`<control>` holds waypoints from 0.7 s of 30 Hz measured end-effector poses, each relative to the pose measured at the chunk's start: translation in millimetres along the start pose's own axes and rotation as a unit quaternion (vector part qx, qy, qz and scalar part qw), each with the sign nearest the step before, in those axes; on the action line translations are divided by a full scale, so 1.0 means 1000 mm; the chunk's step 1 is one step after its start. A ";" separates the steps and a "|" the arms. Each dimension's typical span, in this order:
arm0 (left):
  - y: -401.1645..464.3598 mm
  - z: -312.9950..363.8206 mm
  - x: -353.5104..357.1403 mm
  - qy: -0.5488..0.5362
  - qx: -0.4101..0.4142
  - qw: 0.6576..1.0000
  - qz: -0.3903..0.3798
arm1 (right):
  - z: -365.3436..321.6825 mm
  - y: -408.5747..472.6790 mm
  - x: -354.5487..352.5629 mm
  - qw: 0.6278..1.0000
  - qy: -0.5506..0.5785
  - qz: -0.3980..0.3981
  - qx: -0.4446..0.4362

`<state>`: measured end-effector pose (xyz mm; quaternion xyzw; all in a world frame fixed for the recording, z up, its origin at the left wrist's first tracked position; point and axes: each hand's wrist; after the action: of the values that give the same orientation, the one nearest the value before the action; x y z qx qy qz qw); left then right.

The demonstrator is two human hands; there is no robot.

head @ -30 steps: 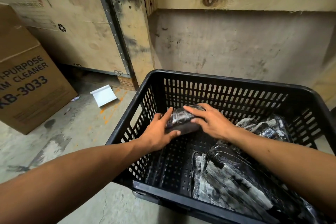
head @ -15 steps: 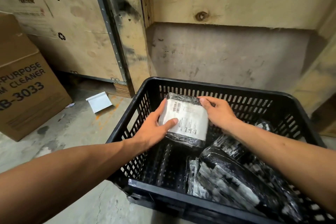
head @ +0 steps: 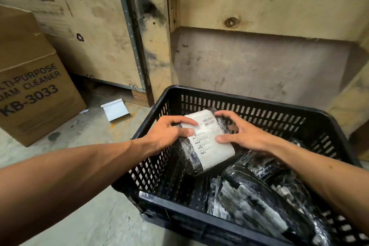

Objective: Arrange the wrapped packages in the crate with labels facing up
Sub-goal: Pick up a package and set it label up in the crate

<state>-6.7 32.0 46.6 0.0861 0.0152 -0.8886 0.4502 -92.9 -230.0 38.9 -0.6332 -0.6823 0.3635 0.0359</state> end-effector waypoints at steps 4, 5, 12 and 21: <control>0.002 -0.010 0.008 -0.039 -0.031 0.997 0.052 | 0.009 0.011 0.003 0.997 0.079 -0.024 0.009; 0.003 -0.014 0.009 -0.038 -0.048 0.996 0.059 | 0.013 0.014 0.006 0.991 0.129 -0.036 0.021; -0.001 -0.042 0.027 0.061 -0.159 0.985 -0.043 | 0.023 0.039 0.041 0.992 0.098 0.013 0.076; 0.020 -0.073 0.017 0.101 -0.200 0.974 -0.039 | 0.037 0.079 0.077 0.990 -0.059 -0.019 0.125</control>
<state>9.8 13.8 -27.3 0.0829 0.2414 -0.8713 0.4192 -60.5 -183.3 -63.4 -0.5885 -0.6440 0.4821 0.0813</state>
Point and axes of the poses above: each hand's wrist, its own y-axis towards the middle knuckle, its own x-axis out of the palm, z = x × y, and after that the axes turned 15 degrees about x, right-handed
